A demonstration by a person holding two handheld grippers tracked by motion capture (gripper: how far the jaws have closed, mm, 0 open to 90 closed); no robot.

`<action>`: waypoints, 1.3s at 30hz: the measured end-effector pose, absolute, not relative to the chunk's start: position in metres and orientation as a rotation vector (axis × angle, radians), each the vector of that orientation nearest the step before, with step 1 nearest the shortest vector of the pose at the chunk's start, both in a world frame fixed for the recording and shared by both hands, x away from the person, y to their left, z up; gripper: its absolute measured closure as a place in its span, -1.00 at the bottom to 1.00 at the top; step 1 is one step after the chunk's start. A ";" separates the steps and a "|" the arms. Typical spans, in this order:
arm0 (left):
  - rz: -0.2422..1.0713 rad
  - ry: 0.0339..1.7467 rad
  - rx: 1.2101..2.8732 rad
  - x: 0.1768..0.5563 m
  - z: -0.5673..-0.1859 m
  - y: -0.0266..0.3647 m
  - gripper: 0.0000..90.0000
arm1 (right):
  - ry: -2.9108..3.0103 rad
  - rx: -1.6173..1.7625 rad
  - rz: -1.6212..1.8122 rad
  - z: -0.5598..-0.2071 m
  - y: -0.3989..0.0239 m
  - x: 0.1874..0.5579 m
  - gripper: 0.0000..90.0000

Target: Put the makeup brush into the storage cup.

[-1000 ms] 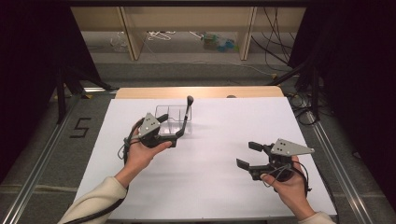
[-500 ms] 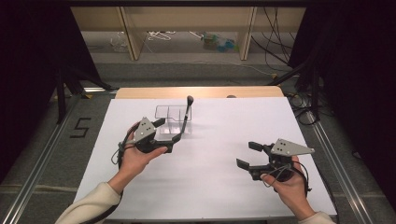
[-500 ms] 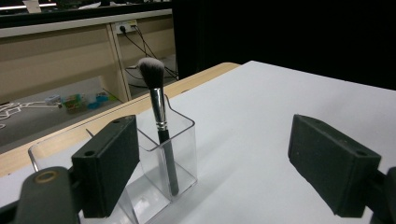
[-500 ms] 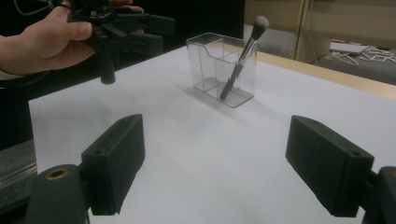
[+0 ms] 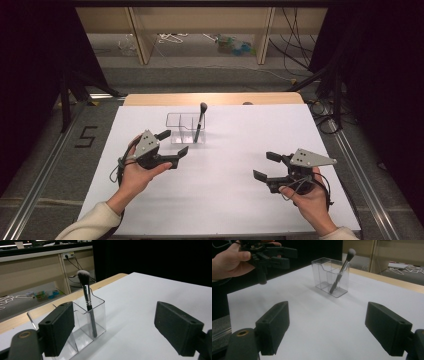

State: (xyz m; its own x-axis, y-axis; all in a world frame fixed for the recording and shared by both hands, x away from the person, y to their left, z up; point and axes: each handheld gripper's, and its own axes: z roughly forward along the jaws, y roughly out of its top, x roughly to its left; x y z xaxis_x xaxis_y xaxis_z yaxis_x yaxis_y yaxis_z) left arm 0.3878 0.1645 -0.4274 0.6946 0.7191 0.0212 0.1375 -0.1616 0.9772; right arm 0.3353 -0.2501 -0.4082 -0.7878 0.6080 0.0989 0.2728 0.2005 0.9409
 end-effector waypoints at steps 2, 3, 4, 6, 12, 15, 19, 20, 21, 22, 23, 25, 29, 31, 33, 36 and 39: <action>0.598 0.693 1.685 0.385 -0.427 0.167 -0.63 | 2.187 0.829 1.615 -0.408 -0.250 0.335 -0.54; 0.595 0.702 1.679 0.383 -0.427 0.168 -0.63 | 2.186 0.828 1.617 -0.408 -0.250 0.336 -0.55; 0.594 0.701 1.678 0.382 -0.427 0.169 -0.63 | 2.187 0.829 1.618 -0.408 -0.250 0.336 -0.54; 0.594 0.704 1.677 0.379 -0.427 0.170 -0.63 | 2.186 0.833 1.615 -0.408 -0.250 0.335 -0.55; 0.595 0.699 1.672 0.371 -0.427 0.175 -0.63 | 2.185 0.834 1.617 -0.408 -0.250 0.335 -0.55; 0.591 0.703 1.667 0.366 -0.427 0.177 -0.63 | 2.189 0.838 1.617 -0.408 -0.250 0.335 -0.55; 0.588 0.706 1.663 0.357 -0.428 0.180 -0.63 | 2.196 0.850 1.620 -0.408 -0.251 0.335 -0.54; 0.586 0.703 1.658 0.355 -0.429 0.181 -0.63 | 2.196 0.849 1.620 -0.408 -0.251 0.335 -0.54; 0.585 0.710 1.661 0.353 -0.429 0.182 -0.63 | 2.196 0.848 1.620 -0.408 -0.251 0.335 -0.54; 0.585 0.707 1.661 0.351 -0.429 0.182 -0.63 | 2.197 0.848 1.620 -0.408 -0.251 0.335 -0.54; 0.589 0.692 1.667 0.350 -0.429 0.183 -0.63 | 2.199 0.849 1.620 -0.408 -0.250 0.335 -0.55; 0.578 0.702 1.662 0.345 -0.429 0.184 -0.63 | 2.201 0.851 1.618 -0.408 -0.250 0.335 -0.54; 0.574 0.702 1.660 0.339 -0.430 0.187 -0.63 | 2.199 0.849 1.619 -0.408 -0.250 0.335 -0.55; 0.573 0.704 1.656 0.336 -0.429 0.189 -0.63 | 2.203 0.849 1.624 -0.408 -0.250 0.335 -0.55; 0.575 0.701 1.654 0.333 -0.430 0.191 -0.63 | 2.210 0.850 1.620 -0.408 -0.250 0.335 -0.54; 0.575 0.700 1.659 0.328 -0.430 0.194 -0.63 | 2.205 0.851 1.622 -0.408 -0.250 0.335 -0.55; 0.570 0.698 1.662 0.324 -0.431 0.198 -0.63 | 2.205 0.851 1.622 -0.408 -0.250 0.335 -0.55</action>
State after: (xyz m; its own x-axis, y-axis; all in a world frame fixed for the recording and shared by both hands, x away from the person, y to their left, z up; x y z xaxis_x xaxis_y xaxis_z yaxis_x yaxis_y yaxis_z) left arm 0.3236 0.1976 -0.4309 0.7011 0.7131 -0.0020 0.1404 -0.1352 0.9808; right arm 0.3347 -0.2498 -0.4080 -0.7895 0.6018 0.1204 0.2941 0.1988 0.9349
